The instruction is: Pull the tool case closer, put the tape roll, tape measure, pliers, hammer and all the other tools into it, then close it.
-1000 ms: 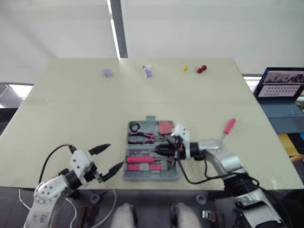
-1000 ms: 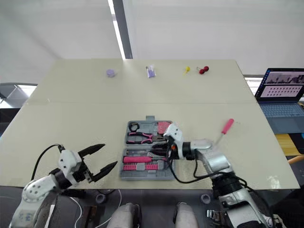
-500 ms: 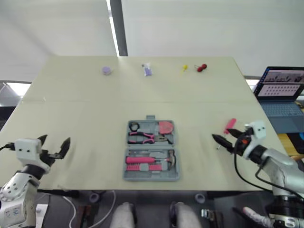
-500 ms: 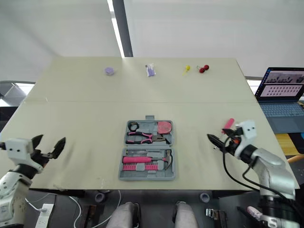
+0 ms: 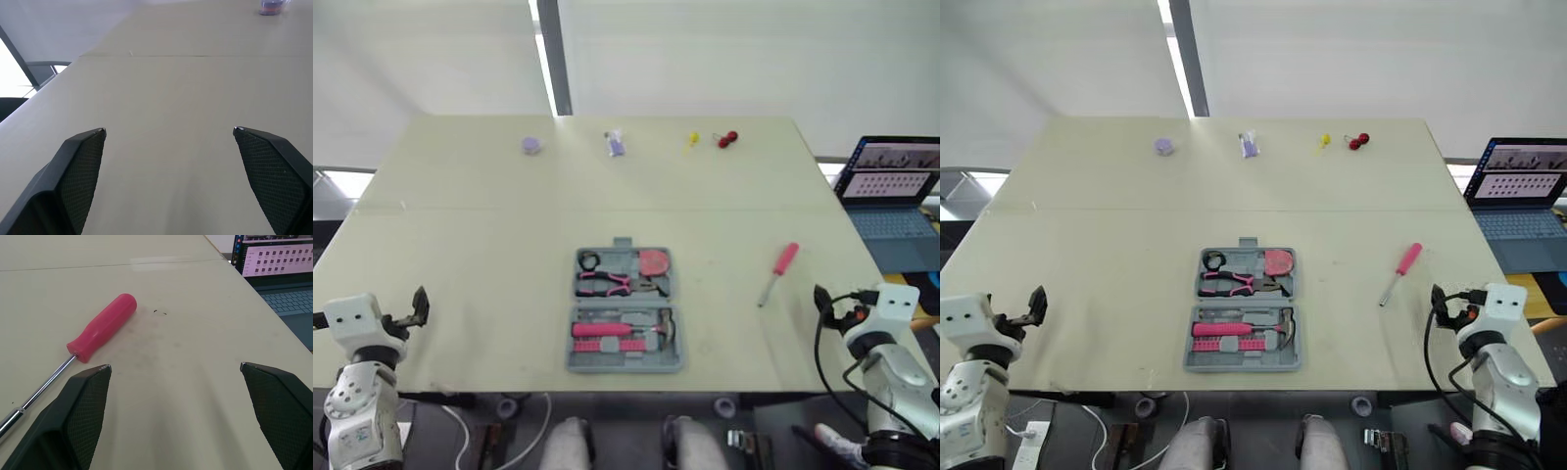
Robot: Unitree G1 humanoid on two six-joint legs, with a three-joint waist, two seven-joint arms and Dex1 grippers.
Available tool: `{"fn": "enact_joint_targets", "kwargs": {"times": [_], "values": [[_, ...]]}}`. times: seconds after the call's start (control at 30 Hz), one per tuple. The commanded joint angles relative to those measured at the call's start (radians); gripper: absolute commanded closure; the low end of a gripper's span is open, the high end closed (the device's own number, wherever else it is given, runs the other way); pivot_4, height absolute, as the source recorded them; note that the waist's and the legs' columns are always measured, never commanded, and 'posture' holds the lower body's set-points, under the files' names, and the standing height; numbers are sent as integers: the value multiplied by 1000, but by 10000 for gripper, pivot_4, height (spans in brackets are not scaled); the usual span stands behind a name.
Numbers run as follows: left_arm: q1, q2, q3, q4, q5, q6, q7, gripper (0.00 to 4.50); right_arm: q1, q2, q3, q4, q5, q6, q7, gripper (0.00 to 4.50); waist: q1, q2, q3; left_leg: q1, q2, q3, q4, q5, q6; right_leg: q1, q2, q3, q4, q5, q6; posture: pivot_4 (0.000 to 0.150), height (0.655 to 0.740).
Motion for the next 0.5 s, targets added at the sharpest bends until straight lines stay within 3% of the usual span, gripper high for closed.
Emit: {"fn": "enact_joint_targets", "kwargs": {"times": [0.03,0.33,0.5], "values": [[3,-8,10,-27,13,-6,34,0,-9,6,-17,-9,8,-41,-46,476,-2,0,0,0,0,0,0,0,0,0,0,0,0,0,0,1500,7400],[6,-32,-17,-49,-7,5,5,0,-18,27,9,-10,13,-22,-75,476,-2,0,0,0,0,0,0,0,0,0,0,0,0,0,0,1500,7400],[-23,-19,-93,-102,-57,-10,-140,0,-41,48,32,-64,33,32,-99,476,-1,0,0,0,0,0,0,0,0,0,-1,0,0,0,0,1500,7400]]}}
